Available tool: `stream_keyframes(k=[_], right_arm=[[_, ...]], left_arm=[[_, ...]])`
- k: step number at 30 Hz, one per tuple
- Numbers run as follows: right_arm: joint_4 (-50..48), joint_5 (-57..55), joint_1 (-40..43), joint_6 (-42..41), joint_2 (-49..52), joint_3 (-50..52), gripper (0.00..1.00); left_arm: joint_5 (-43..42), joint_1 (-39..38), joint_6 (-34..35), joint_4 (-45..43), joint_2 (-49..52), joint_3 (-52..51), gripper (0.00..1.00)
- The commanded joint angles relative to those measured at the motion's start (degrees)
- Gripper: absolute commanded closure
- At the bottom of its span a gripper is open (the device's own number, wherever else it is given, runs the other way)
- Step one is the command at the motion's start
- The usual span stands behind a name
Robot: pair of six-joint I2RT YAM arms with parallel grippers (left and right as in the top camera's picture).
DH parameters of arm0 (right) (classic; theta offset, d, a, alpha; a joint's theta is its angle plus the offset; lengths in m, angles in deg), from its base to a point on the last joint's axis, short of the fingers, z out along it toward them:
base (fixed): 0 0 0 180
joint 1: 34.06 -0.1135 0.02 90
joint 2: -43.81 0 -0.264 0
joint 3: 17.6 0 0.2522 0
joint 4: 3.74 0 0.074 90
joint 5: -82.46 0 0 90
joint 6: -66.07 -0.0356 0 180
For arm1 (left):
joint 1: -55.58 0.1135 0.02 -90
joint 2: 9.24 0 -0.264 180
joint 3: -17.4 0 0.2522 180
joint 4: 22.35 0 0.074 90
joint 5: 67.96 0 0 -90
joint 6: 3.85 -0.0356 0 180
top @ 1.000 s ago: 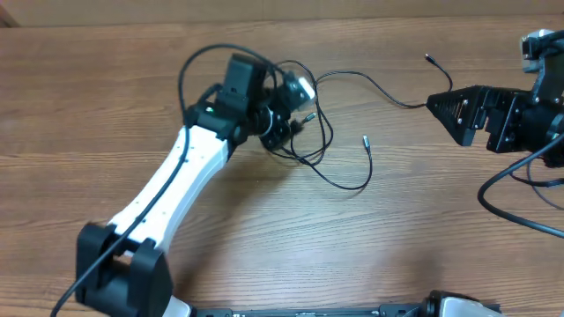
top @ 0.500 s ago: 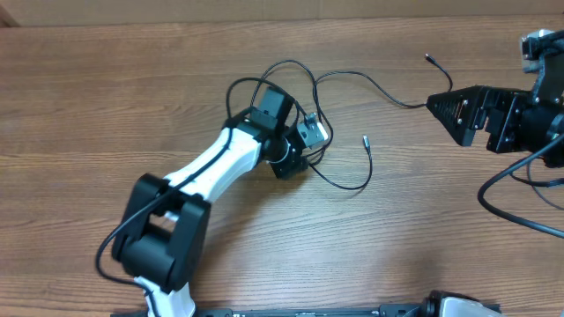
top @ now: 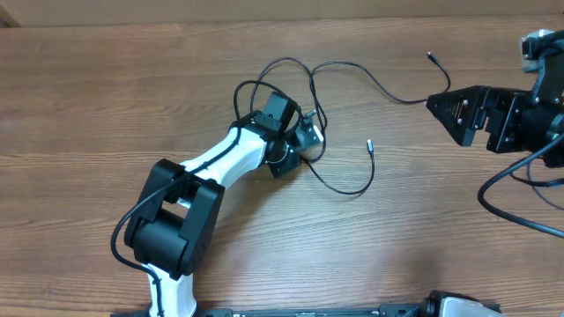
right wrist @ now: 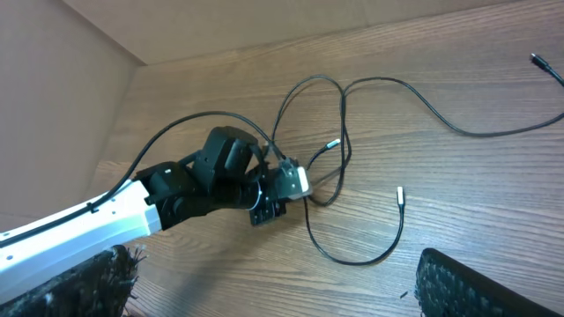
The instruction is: Untangle cables
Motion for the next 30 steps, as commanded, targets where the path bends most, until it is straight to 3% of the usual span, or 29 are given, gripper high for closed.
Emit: stream_keyframes(k=[1, 8, 15, 20, 30], right_arm=[[-0.52, 0.28, -0.15, 0.48, 0.09, 0.24, 0.00], [-0.13, 0.31, -0.44, 0.48, 3.37, 0.24, 0.00], [-2.25, 0.35, -4.57, 9.31, 4.76, 0.24, 0.00], [-2.27, 0.31, -8.22, 16.87, 7.43, 0.24, 0.00], [-7.32, 1.44, -13.40, 17.22, 15.52, 0.24, 0.00]], left_arm=[[5.57, 0.63, 2.01, -1.27, -3.37, 0.63, 0.96], [5.90, 0.70, 2.03, -1.14, -14.71, 5.44, 0.96], [6.01, 1.05, 2.51, 11.89, -24.35, 17.79, 0.96], [6.45, 1.05, 3.06, 22.29, -26.88, 28.33, 0.96], [18.16, 1.05, 10.47, 28.63, -27.17, 47.04, 0.96]])
